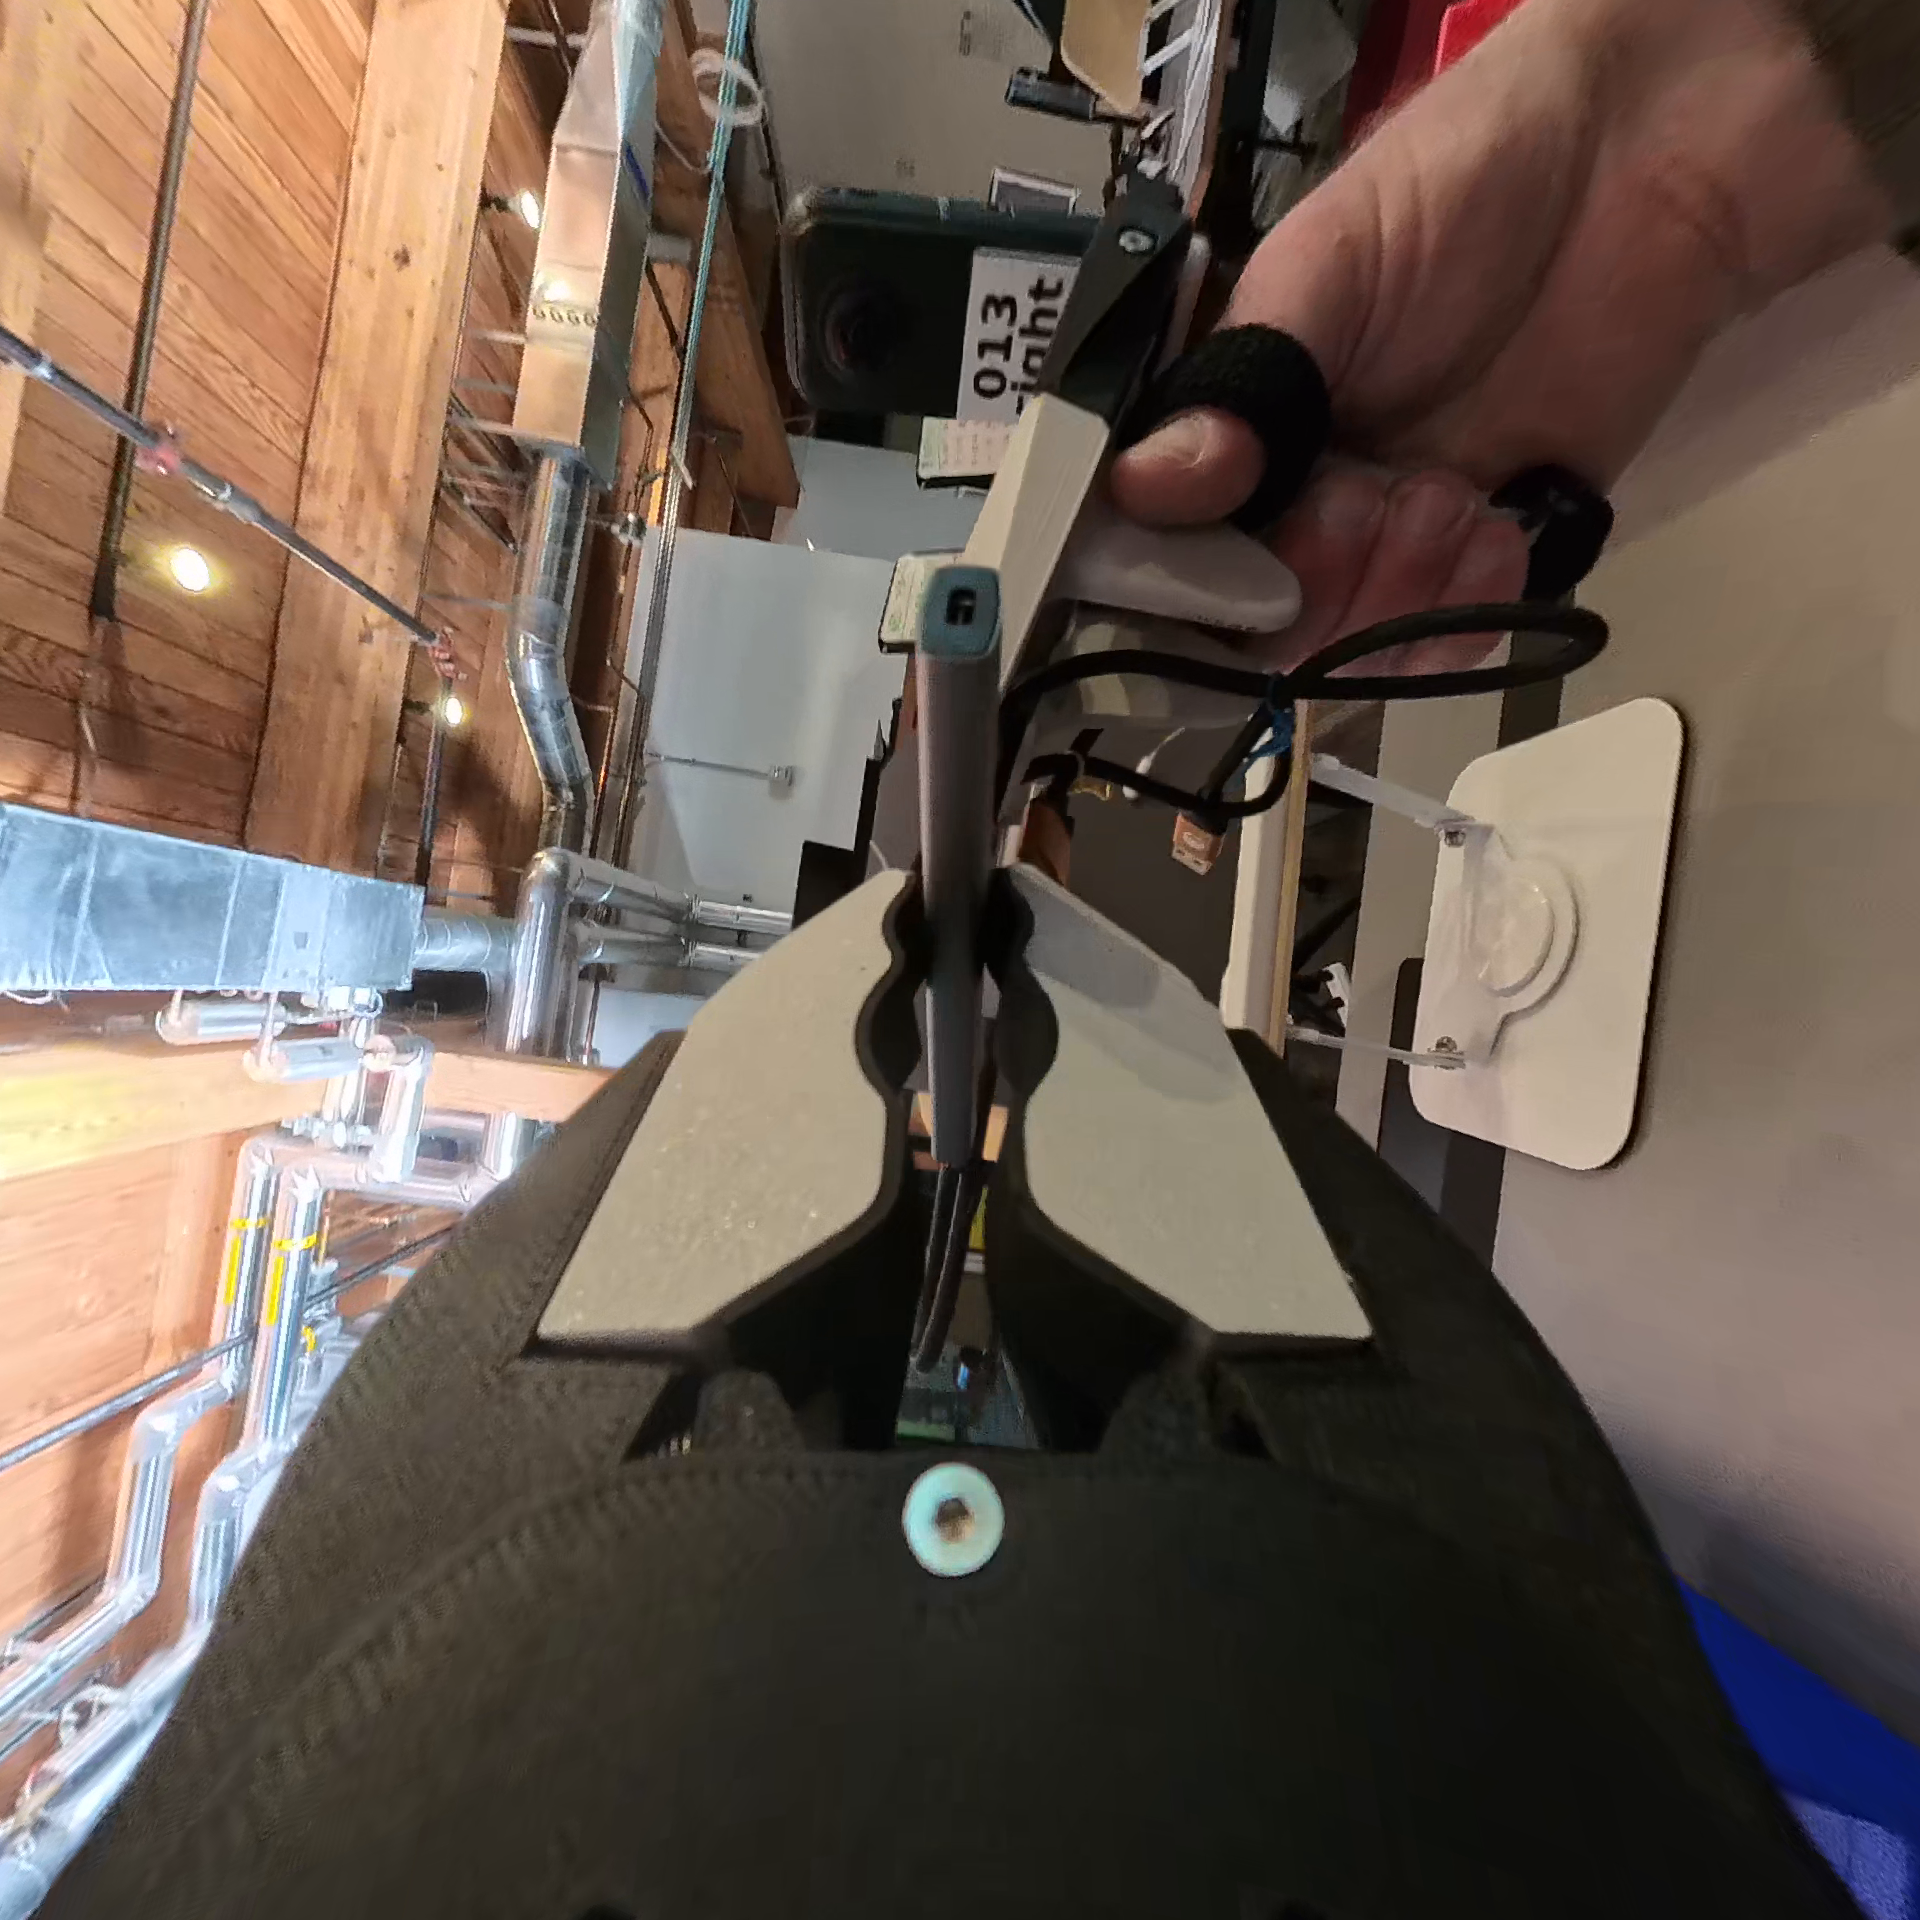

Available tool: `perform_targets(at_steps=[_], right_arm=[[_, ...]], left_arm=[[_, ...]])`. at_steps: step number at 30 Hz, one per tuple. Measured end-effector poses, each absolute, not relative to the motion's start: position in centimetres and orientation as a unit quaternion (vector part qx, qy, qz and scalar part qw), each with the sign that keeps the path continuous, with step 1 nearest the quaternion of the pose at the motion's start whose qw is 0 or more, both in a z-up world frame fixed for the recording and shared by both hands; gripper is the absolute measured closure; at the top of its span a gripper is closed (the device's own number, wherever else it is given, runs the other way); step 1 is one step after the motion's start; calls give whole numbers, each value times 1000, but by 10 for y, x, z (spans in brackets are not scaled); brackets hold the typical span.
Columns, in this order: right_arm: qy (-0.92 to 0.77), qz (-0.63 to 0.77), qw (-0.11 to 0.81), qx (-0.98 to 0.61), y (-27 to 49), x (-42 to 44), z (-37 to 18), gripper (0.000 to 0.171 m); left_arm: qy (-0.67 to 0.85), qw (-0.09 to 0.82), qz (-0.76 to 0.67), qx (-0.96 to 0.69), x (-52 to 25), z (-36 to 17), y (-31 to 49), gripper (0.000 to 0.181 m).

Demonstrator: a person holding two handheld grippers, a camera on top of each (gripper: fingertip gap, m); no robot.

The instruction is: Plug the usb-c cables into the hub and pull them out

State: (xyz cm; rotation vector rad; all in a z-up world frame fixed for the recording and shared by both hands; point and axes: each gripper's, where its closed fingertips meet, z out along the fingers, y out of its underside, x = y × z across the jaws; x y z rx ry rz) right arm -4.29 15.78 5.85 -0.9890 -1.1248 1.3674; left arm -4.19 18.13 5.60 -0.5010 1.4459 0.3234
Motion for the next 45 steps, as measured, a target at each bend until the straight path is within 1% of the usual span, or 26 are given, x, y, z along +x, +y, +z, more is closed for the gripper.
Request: perform_targets(at_steps=[6,8,10,12,13,14,16,17,20,24,28,29,30,31,34,38,43,45], right_arm=[[-487,582,517,-396,143,-46,64,162],[-488,580,517,-398,143,-49,64,162],[-471,563,537,-415,154,-54,65,162],[-458,544,558,-427,165,-57,66,163],[-456,529,567,-436,168,-59,65,162],[-453,510,578,-447,173,-60,65,162],[-437,467,604,-475,186,-58,64,162],[-439,436,613,-491,192,-58,62,162],[-436,332,638,-541,207,-57,58,162],[-429,260,650,-571,214,-64,59,162],[-417,247,643,-593,217,-76,58,162],[-409,242,644,-599,220,-76,58,162],[-400,247,645,-602,220,-75,59,163],[-396,258,642,-604,220,-76,59,163],[-384,274,640,-606,221,-74,60,162],[-387,307,631,-598,218,-70,60,162],[-382,443,594,-553,208,-58,61,162],[-381,407,604,-570,216,-60,56,162]], left_arm=[[663,707,128,-211,-46,62,166,169],[668,702,99,-228,-48,60,166,170],[656,705,88,-255,-53,60,180,170],[642,704,28,-303,-55,58,189,170],[630,710,30,-313,-57,59,193,168],[617,716,35,-324,-60,60,198,165],[606,711,-1,-357,-62,58,200,155],[601,709,7,-368,-64,56,203,148],[595,687,88,-408,-72,48,219,138],[570,658,179,-459,-78,45,243,124],[548,669,245,-438,-79,53,256,146],[545,664,258,-441,-80,52,259,153],[543,665,267,-438,-80,52,261,166],[540,672,277,-424,-79,53,260,171],[537,673,286,-420,-79,53,263,171],[548,688,259,-400,-75,53,258,170],[563,701,211,-385,-68,52,245,170],[563,691,220,-397,-69,47,253,170]])
